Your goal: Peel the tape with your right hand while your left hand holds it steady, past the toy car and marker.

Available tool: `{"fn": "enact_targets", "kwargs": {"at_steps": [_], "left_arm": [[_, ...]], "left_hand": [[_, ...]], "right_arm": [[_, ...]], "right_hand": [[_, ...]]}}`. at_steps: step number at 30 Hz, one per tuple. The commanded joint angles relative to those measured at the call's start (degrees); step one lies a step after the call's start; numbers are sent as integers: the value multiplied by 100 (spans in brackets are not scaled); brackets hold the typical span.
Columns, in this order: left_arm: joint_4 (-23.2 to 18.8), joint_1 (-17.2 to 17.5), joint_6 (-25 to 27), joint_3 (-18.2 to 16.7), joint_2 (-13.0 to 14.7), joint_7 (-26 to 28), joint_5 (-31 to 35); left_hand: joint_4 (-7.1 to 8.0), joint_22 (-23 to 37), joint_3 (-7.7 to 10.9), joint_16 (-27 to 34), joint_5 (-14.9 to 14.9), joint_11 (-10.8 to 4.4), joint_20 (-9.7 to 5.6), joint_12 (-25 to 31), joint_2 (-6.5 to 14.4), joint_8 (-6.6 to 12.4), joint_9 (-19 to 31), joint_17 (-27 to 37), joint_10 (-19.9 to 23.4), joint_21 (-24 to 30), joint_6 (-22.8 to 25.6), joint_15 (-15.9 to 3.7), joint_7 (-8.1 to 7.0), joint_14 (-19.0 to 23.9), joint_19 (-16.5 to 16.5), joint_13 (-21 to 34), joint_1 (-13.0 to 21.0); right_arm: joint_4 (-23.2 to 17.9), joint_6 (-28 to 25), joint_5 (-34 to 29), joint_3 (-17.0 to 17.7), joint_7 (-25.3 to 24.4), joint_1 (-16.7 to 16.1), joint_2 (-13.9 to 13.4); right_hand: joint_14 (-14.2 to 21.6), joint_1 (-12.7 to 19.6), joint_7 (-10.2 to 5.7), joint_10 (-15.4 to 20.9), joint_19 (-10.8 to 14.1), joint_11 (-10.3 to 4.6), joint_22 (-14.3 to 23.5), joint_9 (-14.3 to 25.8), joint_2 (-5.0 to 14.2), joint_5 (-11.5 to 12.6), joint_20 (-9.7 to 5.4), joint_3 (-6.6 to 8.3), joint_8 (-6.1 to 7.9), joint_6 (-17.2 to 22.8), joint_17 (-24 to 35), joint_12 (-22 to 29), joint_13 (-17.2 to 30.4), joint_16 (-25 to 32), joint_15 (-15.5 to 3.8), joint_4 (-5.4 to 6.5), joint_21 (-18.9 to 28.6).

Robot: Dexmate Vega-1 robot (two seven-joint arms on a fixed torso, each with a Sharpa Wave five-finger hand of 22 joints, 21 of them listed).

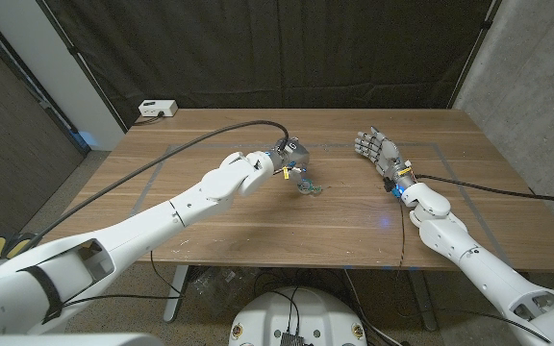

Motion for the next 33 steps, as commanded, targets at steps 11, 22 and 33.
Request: {"fn": "enact_targets", "kwargs": {"at_steps": [11, 22, 33], "left_arm": [[75, -23, -98, 88, -45, -81, -25], [85, 2, -42, 116, -56, -79, 43], [-13, 201, 263, 114, -26, 403, 477]], "left_hand": [[1, 36, -24, 18, 68, -52, -51, 126, 72, 21, 28, 84, 104, 15, 188, -561, -6, 96, 22, 79, 27], [45, 41, 6, 0, -1, 3, -81, 340, 240, 78, 11, 163, 326, 32, 576, -581, 181, 172, 34, 152, 111], [105, 54, -41, 49, -116, -47, -119, 750, 315, 491, 159, 245, 804, 119, 1612, -673, 491, 596, 179, 296, 140]], "right_arm": [[108, 31, 26, 3, 100, 41, 22], [84, 24, 24, 5, 79, 17, 19], [37, -12, 17, -3, 52, 10, 11]], "right_hand": [[47, -30, 9, 71, 23, -4, 8, 28, -30, 13, 27, 47, 26, 60, 10, 38, 26, 28, -1, 7, -24], [83, -43, 11, 110, 52, 18, 9, 28, -34, 12, 29, 50, 21, 76, 10, 44, 26, 32, 12, 10, -38], [95, -55, 16, 118, 63, 12, 9, 28, -38, 11, 33, 53, 12, 81, 10, 38, 26, 27, 14, 15, -57]]}}
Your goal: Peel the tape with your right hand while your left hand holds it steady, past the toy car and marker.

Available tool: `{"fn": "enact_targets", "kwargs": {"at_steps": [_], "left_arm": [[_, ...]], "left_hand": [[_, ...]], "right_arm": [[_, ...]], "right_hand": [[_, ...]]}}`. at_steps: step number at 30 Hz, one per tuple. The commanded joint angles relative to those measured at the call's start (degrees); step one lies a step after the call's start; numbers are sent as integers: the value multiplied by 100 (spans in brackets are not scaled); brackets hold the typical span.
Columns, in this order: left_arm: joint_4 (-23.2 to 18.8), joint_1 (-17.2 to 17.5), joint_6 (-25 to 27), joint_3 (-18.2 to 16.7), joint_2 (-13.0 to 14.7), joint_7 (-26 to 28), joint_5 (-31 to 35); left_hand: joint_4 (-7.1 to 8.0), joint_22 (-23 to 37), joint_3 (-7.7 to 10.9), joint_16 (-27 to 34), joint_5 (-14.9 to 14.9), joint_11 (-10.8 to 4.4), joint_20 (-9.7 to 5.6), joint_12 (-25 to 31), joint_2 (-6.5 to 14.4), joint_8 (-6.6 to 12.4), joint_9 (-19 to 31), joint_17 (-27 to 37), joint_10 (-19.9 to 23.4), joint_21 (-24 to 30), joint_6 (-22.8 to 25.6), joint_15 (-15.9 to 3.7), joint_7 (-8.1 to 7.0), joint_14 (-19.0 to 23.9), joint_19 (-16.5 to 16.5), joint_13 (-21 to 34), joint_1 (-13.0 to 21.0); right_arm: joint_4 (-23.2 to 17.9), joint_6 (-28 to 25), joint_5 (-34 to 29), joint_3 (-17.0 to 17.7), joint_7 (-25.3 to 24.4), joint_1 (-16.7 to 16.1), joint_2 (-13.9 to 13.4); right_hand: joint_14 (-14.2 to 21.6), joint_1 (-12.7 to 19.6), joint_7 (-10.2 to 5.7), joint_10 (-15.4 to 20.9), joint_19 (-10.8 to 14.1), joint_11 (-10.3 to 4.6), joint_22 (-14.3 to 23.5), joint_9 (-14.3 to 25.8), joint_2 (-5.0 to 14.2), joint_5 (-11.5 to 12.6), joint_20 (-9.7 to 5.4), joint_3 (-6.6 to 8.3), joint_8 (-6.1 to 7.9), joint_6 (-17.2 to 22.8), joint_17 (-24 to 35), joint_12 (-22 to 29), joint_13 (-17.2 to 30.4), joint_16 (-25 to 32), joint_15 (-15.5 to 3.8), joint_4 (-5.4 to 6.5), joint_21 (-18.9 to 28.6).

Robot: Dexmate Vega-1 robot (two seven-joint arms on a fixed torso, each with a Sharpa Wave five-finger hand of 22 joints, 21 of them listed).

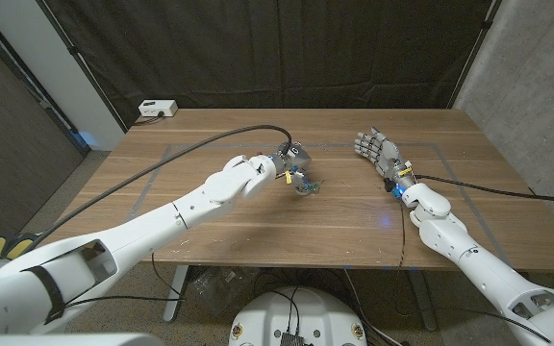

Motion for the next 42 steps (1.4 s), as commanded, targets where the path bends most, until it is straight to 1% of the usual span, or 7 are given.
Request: {"fn": "enact_targets", "kwargs": {"at_steps": [1, 8, 11, 19, 25, 34, 42], "left_arm": [[-98, 189, 307, 15, 20, 393, 419], [-152, 221, 417, 40, 6, 209, 620], [-170, 210, 428, 47, -25, -8, 628], [-203, 185, 476, 115, -57, -299, 867], [-292, 186, 527, 186, -70, -512, 1233], [-310, 248, 528, 176, -100, -622, 1425], [-304, 373, 691, 177, -114, -528, 1730]], "left_hand": [[66, 32, -2, 57, -40, 56, 18, 187, 29, 138, 71, 46, 257, 65, 266, -682, 109, 189, 83, 63, 20], [325, 51, -186, 20, -113, 184, -43, 275, 32, 55, -6, 79, 195, 96, 364, -678, 335, 251, 77, 117, -391], [426, 59, -253, -41, -133, 205, -5, 274, 44, -95, -58, 84, 87, 83, 197, -636, 250, 179, -3, 125, -545], [343, 75, -344, -98, -121, 209, 81, 401, -163, -87, -101, 55, 212, 112, 509, -661, 359, 224, -7, 147, -481], [312, 90, -321, -105, -93, 162, 89, 474, -128, -63, -115, 49, 267, 139, 743, -689, 477, 312, -1, 166, -391], [315, 103, -307, -153, -82, 180, 115, 473, -81, -163, -126, 51, 152, 161, 646, -687, 476, 269, -4, 182, -358], [486, 131, -321, -172, -112, 280, 121, 483, 108, -253, -142, 94, 92, 189, 644, -628, 554, 240, -41, 173, -547]], "right_arm": [[-67, -53, -8, -3, -41, -17, -15], [-170, -104, -28, -3, -99, -53, -57], [-214, -108, -43, 0, -138, -76, -72], [-249, 1, -95, 21, -249, -125, -50], [-216, 72, -100, 21, -231, -133, -31], [-125, 263, -142, 20, -209, -139, 23], [-191, 320, -186, 22, -269, -203, 7]], "right_hand": [[64, -26, 14, 50, 37, -9, 11, 28, -8, 11, 1, 53, 12, 43, 11, 37, 26, 26, -17, 15, -13], [95, -33, 9, 58, 54, -14, 11, 29, -9, 10, 5, 56, 10, 53, 11, 34, 26, 33, -22, 18, -21], [126, -37, 10, 75, 77, -7, 11, 29, -11, 10, 15, 57, 9, 57, 11, 37, 26, 40, -12, 18, -22], [192, -47, 17, 90, 150, -18, 12, 29, -14, 8, 40, 60, 8, 75, 11, 35, 26, 56, -15, 21, -15], [230, -56, 21, 98, 174, -13, 13, 29, -14, 7, 41, 60, 6, 83, 12, 33, 26, 64, -15, 26, -18], [311, -84, 23, 158, 245, 1, 17, 29, -15, 6, 92, 58, 7, 112, 17, 45, 26, 81, -12, 42, -18], [430, -115, 20, 235, 320, 1, 21, 29, -14, 8, 127, 55, 16, 163, 22, 63, 27, 112, -25, 63, -13]]}}
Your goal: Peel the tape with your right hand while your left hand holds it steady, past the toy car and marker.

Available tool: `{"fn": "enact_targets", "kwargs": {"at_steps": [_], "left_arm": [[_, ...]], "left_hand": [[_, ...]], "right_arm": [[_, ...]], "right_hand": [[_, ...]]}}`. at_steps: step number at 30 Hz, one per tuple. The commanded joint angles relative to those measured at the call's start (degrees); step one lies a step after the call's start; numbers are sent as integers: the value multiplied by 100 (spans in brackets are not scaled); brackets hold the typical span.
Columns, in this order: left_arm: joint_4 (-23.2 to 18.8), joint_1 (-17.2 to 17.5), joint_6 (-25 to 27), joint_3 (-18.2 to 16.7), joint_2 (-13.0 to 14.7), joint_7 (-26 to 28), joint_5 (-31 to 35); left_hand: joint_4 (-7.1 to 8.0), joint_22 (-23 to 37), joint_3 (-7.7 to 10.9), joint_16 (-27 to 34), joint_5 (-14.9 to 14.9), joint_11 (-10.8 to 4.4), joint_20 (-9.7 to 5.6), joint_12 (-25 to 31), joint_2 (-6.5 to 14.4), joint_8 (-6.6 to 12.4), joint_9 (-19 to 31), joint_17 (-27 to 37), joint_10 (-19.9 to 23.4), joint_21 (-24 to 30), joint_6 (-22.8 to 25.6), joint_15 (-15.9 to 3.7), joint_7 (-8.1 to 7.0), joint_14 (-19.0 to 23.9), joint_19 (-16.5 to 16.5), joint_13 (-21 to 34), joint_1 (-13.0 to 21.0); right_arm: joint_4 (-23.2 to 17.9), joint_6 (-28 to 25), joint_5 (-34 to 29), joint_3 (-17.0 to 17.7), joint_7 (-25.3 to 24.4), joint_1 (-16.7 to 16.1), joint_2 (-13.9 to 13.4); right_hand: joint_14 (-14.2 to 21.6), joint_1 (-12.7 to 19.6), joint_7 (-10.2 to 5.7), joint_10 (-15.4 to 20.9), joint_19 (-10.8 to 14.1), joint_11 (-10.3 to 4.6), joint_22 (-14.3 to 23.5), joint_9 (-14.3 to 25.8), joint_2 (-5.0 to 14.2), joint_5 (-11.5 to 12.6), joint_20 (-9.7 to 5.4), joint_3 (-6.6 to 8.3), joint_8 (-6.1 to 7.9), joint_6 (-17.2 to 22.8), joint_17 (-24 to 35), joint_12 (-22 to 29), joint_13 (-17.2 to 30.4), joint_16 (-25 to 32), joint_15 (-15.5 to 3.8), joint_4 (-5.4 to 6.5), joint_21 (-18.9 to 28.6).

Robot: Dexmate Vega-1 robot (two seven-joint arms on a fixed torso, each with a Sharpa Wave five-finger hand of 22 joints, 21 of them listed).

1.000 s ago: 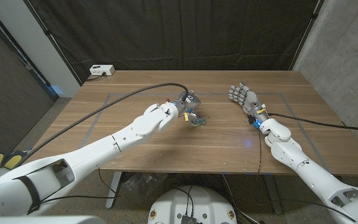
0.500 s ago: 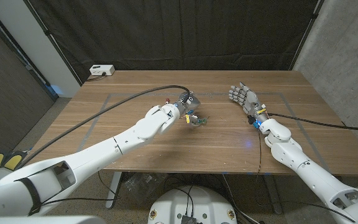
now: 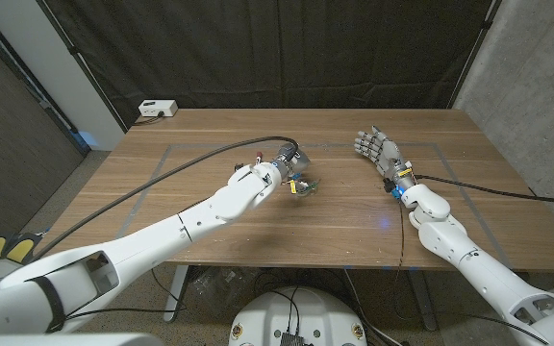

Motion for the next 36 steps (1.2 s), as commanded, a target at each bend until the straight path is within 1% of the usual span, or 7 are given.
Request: {"fn": "enact_targets", "kwargs": {"at_steps": [1, 11, 17, 25, 32, 35, 36], "left_arm": [[-8, 184, 245, 14, -34, 120, 483], [-112, 328, 294, -100, 5, 82, 497], [-178, 403, 300, -141, 60, -42, 556], [-154, 447, 256, -212, 50, -171, 417], [-143, 490, 271, -234, 58, -43, 350], [-160, 472, 256, -208, 69, -182, 411], [-163, 470, 251, -201, 71, -212, 428]], "left_hand": [[193, 39, -125, 24, -40, 96, 60, 74, 29, -24, 1, 53, 67, 88, 152, -575, 166, 92, -25, -25, -248], [215, 50, -161, 157, -24, -17, 1, 481, 64, 202, 20, 0, 1082, 290, 1301, -758, 365, 783, 235, -168, -177], [145, 58, 17, -4, -100, -31, 76, 242, 278, -111, -18, -38, 555, 328, 896, -731, 297, 546, 129, -237, 73], [523, 102, 145, -57, -224, -25, 25, 29, 879, -338, -38, 34, 165, 373, 734, -637, 188, 265, -78, -271, -244], [88, 161, 516, -115, -326, -145, -26, 14, 935, -355, -48, -72, 232, 515, 931, -735, 25, 242, -76, -288, 362], [22, 200, 603, -166, -385, -135, -15, -117, 901, -630, -45, -70, -79, 612, 313, -711, -84, 95, -90, -288, 425], [1, 231, 636, -228, -393, -125, 25, -206, 888, -786, -36, -41, -327, 671, -234, -627, -358, -138, -149, -280, 432]], "right_arm": [[-43, 123, -53, 4, -50, -71, -2], [-165, 107, -91, -5, -161, -125, -6], [-136, 137, -138, -46, -144, -77, 22], [-351, 88, -205, -35, -317, -166, -37], [-513, 21, -239, -30, -401, -231, -109], [-551, 14, -240, -28, -411, -255, -125], [-559, 22, -240, -26, -413, -262, -126]], "right_hand": [[89, -45, -8, 74, 80, -11, 22, 29, 5, 8, 6, 30, 17, 75, 22, 20, 27, 44, 7, 38, -13], [118, -66, -7, 137, 98, 3, 26, 29, 2, 11, 10, 29, 13, 90, 24, 34, 28, 40, 8, 50, -25], [140, -85, -11, 142, 117, 9, 27, 29, -4, 11, 33, 22, 10, 96, 27, 31, 28, 41, 16, 61, -28], [211, -123, -12, 147, 181, 14, 30, 29, -12, 11, 47, 8, 4, 99, 33, 23, 29, 59, -2, 85, -20], [223, -142, -18, 149, 197, 3, 31, 29, -15, 13, 46, 3, -2, 96, 36, 18, 29, 56, 0, 97, -23], [226, -149, -18, 151, 199, 4, 32, 29, -17, 14, 53, 0, -2, 100, 36, 17, 29, 54, -1, 101, -26], [226, -152, -20, 151, 202, 3, 32, 29, -17, 14, 57, 0, -3, 99, 36, 16, 29, 53, 0, 103, -27]]}}
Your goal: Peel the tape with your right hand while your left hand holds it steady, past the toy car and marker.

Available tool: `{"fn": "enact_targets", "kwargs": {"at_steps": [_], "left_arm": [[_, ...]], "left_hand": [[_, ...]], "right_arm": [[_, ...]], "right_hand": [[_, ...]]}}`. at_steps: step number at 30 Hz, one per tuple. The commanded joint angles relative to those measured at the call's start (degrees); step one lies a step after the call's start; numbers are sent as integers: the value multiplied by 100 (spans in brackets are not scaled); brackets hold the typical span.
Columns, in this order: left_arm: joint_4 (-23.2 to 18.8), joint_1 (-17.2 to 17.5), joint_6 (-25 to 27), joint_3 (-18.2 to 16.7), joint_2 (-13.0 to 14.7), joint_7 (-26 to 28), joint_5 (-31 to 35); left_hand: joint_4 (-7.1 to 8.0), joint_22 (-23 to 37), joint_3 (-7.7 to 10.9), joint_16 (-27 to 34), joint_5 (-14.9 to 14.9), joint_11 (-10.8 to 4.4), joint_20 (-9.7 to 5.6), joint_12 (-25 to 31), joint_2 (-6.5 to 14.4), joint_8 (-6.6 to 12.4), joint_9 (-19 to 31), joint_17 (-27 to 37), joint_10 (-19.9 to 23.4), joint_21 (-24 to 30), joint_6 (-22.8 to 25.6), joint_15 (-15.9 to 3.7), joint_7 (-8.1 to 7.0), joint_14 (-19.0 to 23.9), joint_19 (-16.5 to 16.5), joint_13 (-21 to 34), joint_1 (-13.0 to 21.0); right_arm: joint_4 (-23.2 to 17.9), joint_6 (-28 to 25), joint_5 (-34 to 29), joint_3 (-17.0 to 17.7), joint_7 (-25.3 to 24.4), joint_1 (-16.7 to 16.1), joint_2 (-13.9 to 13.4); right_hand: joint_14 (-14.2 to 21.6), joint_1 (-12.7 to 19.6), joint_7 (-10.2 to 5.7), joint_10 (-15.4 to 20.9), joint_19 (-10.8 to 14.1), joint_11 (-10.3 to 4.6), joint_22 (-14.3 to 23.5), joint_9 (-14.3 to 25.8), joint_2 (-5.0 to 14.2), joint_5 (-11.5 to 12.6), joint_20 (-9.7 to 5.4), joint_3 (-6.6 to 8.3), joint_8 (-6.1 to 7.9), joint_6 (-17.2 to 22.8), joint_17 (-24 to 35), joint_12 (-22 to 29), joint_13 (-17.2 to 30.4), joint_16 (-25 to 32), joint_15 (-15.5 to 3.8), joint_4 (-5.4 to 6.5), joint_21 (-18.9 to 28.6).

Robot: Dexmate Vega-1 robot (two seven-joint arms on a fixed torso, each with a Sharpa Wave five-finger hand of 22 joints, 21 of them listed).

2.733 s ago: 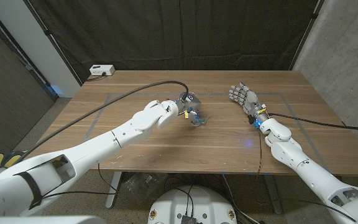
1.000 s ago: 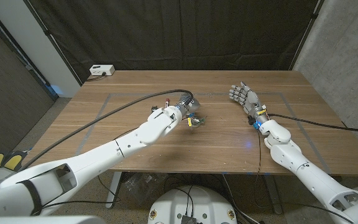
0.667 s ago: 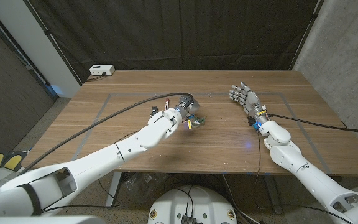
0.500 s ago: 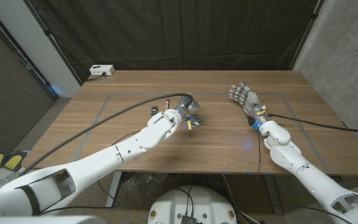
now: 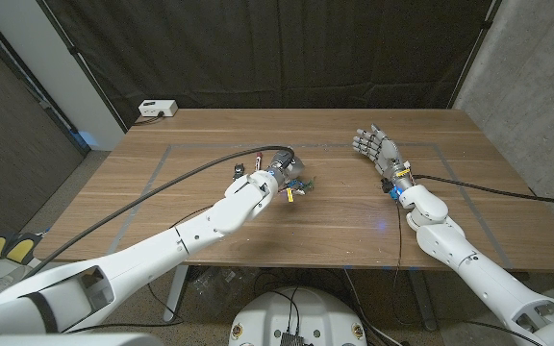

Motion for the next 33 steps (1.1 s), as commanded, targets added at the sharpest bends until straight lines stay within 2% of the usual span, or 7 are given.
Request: {"fn": "enact_targets", "kwargs": {"at_steps": [1, 11, 13, 18, 22, 29, 33], "left_arm": [[-21, 17, -40, 15, 22, -219, 67], [-18, -28, -148, 26, 8, -517, 22], [-19, 0, -166, 15, 37, -344, -8], [-11, 115, -45, 39, 88, 196, 200], [63, 214, 68, 47, 95, 657, 315], [192, 269, 146, 81, 43, 717, 373], [289, 321, 224, 123, 23, 854, 431]], "left_hand": [[-89, 91, 109, -116, -46, 27, 67, -208, -39, -355, 24, 76, -597, 154, -1248, -602, -465, -436, -156, 28, 77], [-83, 145, 146, -178, -46, 131, 84, -326, -39, -332, 45, 156, -1049, 200, -1838, -484, -551, -845, -429, 58, 27], [-206, 156, 211, -171, -32, 109, 89, -315, -67, -247, 49, 146, -1064, 233, -1711, -492, -594, -851, -436, 64, 166], [-596, 192, 389, 18, -57, -117, 75, -132, -89, -82, 45, 211, -793, 499, -1257, -675, -1024, -526, -109, 92, 654], [-703, 180, 362, 90, -70, -195, 90, -77, -122, -108, 45, 302, -734, 578, -1298, -718, -1225, -497, 1, 110, 812], [-659, 204, -8, 543, -68, -176, 80, 234, -304, -226, 49, 692, -354, 776, -1584, -724, -1068, -29, 115, 244, 775], [-665, 526, -497, 1555, -28, -224, 137, 812, -342, -158, 55, 1633, 189, 1323, -1289, -799, -867, 512, 306, 671, 961]], "right_arm": [[-226, -74, -52, 3, -124, -108, -87], [-315, -73, -62, 29, -184, -177, -130], [-319, -59, -53, 36, -180, -189, -131], [-342, -47, -45, 47, -188, -223, -140], [-351, -27, -48, 46, -196, -248, -136], [-426, -47, -93, 45, -275, -292, -158], [-473, -97, -116, 36, -299, -287, -183]], "right_hand": [[45, -55, -6, 59, 60, 11, 32, 29, -10, 14, -4, 17, -1, 54, 7, 16, 30, 13, -1, 41, -28], [72, -78, -5, 67, 81, 17, 33, 29, -16, 17, 11, 10, -5, 56, 8, 12, 30, 14, -1, 55, -33], [81, -84, -5, 65, 87, 16, 34, 29, -17, 18, 12, 8, -6, 56, 9, 10, 30, 15, 0, 59, -33], [98, -101, -9, 68, 96, 8, 35, 29, -17, 18, 12, 3, -9, 55, 11, 8, 30, 17, -7, 71, -37], [97, -117, -5, 72, 106, 13, 35, 29, -20, 19, 21, -2, -10, 56, 12, 5, 31, 12, -10, 82, -40], [99, -134, -5, 91, 115, 25, 36, 29, -22, 20, 29, -8, -11, 60, 14, 8, 31, 6, -6, 94, -45], [106, -143, -3, 92, 120, 8, 36, 29, -23, 21, 34, -10, -8, 72, 14, 6, 31, 4, -7, 100, -48]]}}
